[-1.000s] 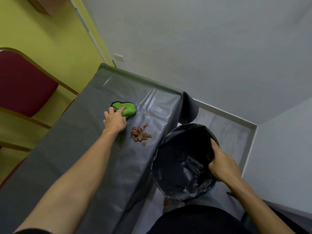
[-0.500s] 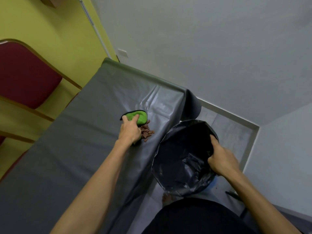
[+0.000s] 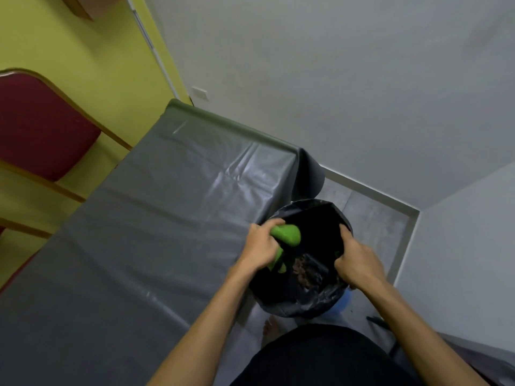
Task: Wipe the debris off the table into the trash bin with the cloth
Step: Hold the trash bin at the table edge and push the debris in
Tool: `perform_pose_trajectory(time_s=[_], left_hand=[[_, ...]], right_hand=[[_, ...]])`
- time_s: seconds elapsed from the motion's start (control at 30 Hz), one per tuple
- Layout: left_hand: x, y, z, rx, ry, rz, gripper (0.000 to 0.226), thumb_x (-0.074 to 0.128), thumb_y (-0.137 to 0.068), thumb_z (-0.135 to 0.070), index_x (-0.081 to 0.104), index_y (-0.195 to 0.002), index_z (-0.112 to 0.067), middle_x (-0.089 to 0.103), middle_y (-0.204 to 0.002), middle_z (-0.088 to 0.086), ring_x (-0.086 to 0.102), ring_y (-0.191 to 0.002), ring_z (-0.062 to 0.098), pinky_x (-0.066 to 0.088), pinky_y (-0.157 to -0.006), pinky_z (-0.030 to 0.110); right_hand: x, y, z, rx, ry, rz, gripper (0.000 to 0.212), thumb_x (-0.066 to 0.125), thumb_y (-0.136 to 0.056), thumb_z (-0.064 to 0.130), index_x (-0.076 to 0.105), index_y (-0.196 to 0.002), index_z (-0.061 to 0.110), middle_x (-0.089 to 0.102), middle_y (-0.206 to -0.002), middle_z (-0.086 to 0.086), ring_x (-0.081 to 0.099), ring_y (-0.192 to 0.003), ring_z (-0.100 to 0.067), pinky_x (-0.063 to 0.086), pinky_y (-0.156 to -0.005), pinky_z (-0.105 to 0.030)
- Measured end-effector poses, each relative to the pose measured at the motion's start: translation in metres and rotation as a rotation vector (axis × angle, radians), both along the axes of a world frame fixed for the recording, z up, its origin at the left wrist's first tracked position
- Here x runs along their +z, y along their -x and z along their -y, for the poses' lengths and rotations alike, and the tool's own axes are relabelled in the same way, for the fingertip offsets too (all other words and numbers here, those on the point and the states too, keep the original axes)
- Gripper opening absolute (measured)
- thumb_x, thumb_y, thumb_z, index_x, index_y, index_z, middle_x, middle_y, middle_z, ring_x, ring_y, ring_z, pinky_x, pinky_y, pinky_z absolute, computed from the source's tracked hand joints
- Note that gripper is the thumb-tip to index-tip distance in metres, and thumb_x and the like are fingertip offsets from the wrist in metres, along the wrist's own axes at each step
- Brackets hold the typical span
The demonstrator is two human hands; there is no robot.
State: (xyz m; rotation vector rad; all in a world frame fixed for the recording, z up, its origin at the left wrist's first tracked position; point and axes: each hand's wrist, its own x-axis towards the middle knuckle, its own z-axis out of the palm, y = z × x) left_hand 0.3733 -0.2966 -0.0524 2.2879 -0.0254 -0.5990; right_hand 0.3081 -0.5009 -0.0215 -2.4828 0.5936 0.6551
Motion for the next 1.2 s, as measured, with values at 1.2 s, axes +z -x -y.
perform_pose_trajectory(time_s=[1.2], left_hand=[[0.048,-0.094,-0.112,0.449,-0.127,0.199,0.023,0.066,-0.081,-0.017,0.069,-0.104,-0.018,0.072,-0.1,0.012,0.067,-0.096,0.03,0.053,-0.083,0.036]], right_hand=[[0.003,0.028,0.002,-0.022,-0.07,0.05,0.08,0.046,-0.082,0.008,0.016,-0.151,0.034,0.062,-0.087,-0.009,0.063,-0.069,-0.027,0.059,-0.065,-0.044]])
